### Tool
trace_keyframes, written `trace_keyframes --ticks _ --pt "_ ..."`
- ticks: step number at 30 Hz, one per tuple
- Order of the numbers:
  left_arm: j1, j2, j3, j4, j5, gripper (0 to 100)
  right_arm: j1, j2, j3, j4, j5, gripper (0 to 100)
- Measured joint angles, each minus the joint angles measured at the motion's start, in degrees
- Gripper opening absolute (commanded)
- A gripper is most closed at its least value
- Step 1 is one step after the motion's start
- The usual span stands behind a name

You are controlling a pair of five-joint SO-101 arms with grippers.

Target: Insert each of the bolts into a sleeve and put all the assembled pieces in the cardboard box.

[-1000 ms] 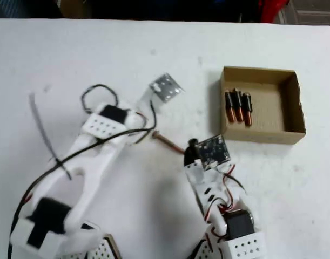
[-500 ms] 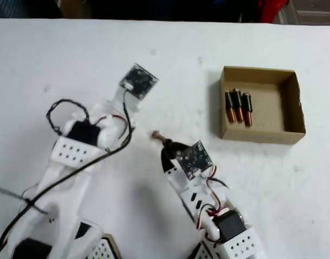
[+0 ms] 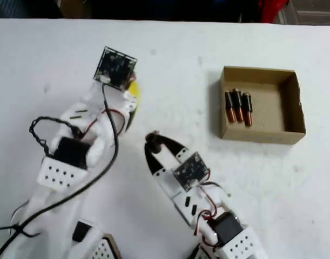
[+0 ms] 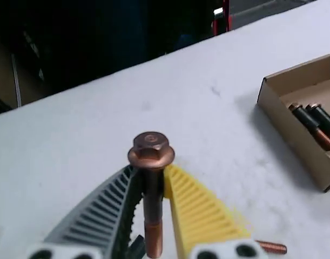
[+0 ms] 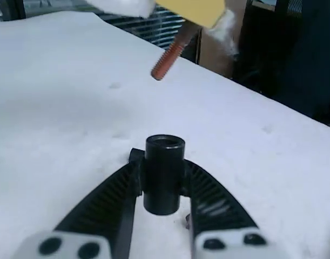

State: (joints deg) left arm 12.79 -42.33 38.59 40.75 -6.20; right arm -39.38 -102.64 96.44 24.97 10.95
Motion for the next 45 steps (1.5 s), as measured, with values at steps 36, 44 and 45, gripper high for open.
trace_keyframes --ticks 36,44,45 --pt "14.15 -34.02 22.07 -20.04 14.59 2 2.29 0.0 0.0 -10.64 -8.97 1.6" --pt "14.33 -34.02 22.15 -18.11 17.58 2 2.29 0.0 0.0 -10.64 -8.97 1.6" --pt "14.42 -34.02 22.15 -17.05 18.29 2 2.29 0.0 0.0 -10.64 -8.97 1.6"
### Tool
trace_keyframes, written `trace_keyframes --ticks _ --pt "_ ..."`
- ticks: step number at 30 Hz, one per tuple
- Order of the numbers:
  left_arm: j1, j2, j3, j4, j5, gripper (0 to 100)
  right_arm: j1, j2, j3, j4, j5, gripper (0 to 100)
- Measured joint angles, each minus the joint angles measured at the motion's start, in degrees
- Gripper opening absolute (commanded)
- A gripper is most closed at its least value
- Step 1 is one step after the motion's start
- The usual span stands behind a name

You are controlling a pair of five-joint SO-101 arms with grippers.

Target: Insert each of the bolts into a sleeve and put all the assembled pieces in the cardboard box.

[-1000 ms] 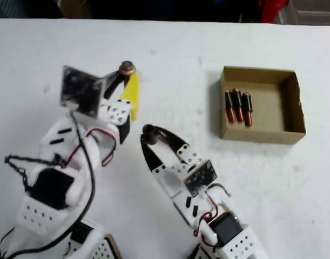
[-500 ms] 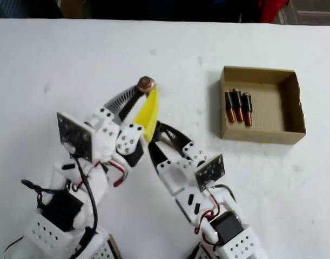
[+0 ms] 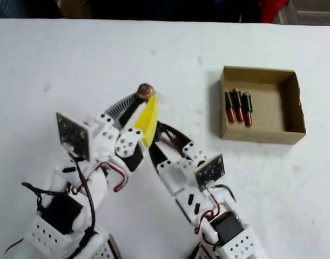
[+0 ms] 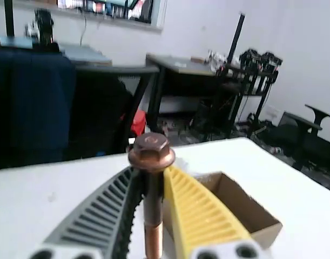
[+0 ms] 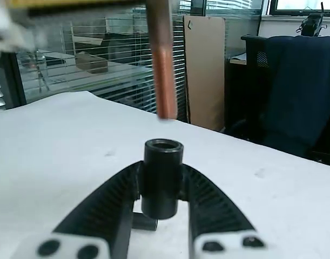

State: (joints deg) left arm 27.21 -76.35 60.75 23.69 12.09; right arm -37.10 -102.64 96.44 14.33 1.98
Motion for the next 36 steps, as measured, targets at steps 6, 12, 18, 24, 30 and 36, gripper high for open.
trace_keyframes --ticks 6,12,18,24,30,36 --pt "0.0 0.0 0.0 2.64 1.14 2 0.0 0.0 0.0 0.0 0.0 1.6" --pt "0.09 0.0 0.0 2.64 1.14 2 0.0 0.0 0.0 0.0 0.0 1.7" --pt "0.18 0.0 0.0 5.54 1.41 2 -0.09 0.0 0.0 0.0 0.0 1.7" --pt "0.18 0.0 -0.09 8.79 1.58 2 -0.18 0.0 0.0 0.0 0.09 1.7" --pt "0.53 -0.26 2.73 11.43 1.67 2 -0.18 0.0 0.0 0.0 0.09 1.7" --pt "2.02 -0.88 6.33 11.34 1.41 8 -0.18 0.09 0.0 0.0 0.09 1.7"
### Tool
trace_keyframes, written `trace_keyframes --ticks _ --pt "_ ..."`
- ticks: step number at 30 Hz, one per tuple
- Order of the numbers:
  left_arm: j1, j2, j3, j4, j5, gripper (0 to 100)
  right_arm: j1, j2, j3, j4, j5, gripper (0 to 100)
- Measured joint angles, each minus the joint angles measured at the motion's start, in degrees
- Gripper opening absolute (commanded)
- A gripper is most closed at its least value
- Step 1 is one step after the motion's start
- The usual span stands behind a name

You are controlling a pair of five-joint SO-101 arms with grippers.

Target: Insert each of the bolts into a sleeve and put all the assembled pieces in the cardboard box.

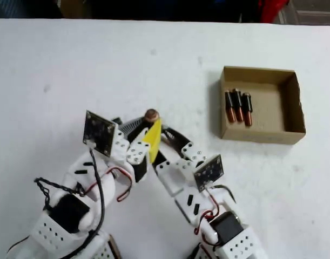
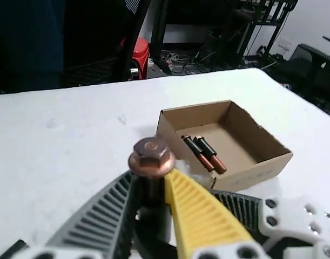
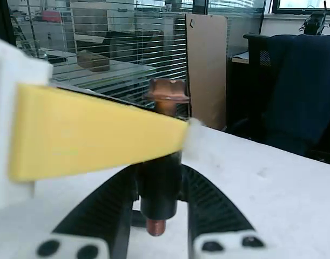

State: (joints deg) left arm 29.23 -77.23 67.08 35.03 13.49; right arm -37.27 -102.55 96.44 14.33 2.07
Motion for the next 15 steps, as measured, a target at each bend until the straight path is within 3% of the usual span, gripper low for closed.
trace_keyframes --ticks 5,15 --pt "0.09 -0.18 0.09 -0.44 0.0 29 0.26 0.0 0.0 0.0 0.0 1.7" --pt "-3.34 -0.18 0.09 -0.53 -0.09 30 0.18 0.09 0.0 0.0 0.0 1.7"
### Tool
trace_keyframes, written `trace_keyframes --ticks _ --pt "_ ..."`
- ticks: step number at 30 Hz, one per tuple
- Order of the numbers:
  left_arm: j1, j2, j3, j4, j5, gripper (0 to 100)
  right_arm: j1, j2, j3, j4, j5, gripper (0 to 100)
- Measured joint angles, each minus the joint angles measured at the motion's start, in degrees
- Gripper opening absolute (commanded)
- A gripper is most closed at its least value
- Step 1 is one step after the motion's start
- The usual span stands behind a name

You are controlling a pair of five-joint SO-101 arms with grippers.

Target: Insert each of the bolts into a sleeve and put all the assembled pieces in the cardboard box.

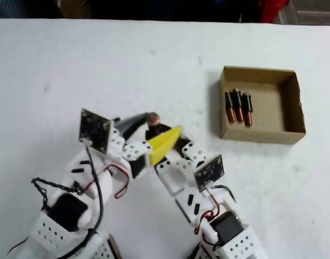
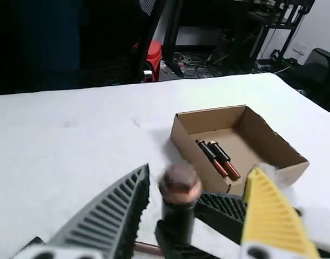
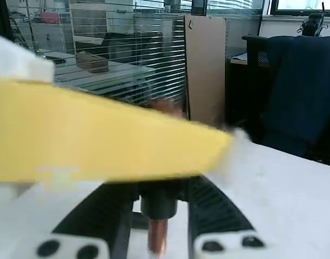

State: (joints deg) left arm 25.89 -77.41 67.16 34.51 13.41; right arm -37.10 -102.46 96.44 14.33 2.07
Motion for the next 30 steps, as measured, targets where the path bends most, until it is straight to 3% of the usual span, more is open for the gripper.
trace_keyframes --ticks 12,18,24,30 --pt "-5.54 0.0 -0.88 0.0 -3.52 28 0.0 -0.09 0.0 0.0 0.0 1.7" --pt "-11.16 -0.09 -7.12 2.02 -4.48 3 0.0 -0.09 0.0 0.35 0.0 1.7" --pt "-16.09 -0.09 -11.08 9.93 -11.25 2 0.0 -0.09 0.0 1.76 0.0 1.7" --pt "-20.4 -5.19 -11.96 13.98 -12.84 2 3.96 -0.09 0.0 1.76 0.0 1.7"
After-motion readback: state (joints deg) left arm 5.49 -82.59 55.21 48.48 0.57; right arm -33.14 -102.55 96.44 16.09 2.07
